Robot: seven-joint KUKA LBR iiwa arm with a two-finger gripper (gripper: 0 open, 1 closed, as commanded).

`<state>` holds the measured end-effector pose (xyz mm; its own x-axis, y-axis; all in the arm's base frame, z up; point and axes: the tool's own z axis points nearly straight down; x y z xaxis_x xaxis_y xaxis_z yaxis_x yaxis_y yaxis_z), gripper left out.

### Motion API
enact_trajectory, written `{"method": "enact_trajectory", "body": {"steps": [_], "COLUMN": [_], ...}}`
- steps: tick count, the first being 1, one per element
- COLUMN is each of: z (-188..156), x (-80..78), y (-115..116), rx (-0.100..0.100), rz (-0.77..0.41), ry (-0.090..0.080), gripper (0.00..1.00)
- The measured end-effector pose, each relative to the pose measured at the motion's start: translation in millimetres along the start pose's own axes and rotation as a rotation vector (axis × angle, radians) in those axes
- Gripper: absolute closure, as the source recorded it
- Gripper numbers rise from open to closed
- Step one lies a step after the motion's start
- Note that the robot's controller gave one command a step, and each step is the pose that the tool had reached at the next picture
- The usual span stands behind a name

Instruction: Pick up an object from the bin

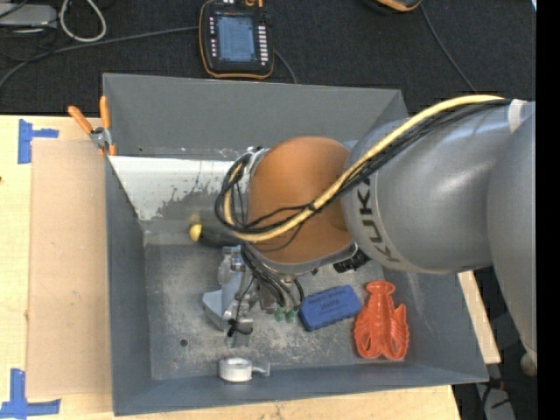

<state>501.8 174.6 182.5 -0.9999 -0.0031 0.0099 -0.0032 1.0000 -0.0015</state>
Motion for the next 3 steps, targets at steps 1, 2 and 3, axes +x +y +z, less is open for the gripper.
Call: {"method": "enact_trajectory", "body": {"steps": [1, 2, 3], "z": [-5, 105, 112], "x": [-1.9, -74.8, -65.7], "y": [-1, -35, -52], "rx": [-0.001, 0.0, -0.001], "rz": [0.006, -0.524, -0.295], "ry": [-0.008, -0.007, -0.008], "gripper": [0.0, 0.0, 0.0]}}
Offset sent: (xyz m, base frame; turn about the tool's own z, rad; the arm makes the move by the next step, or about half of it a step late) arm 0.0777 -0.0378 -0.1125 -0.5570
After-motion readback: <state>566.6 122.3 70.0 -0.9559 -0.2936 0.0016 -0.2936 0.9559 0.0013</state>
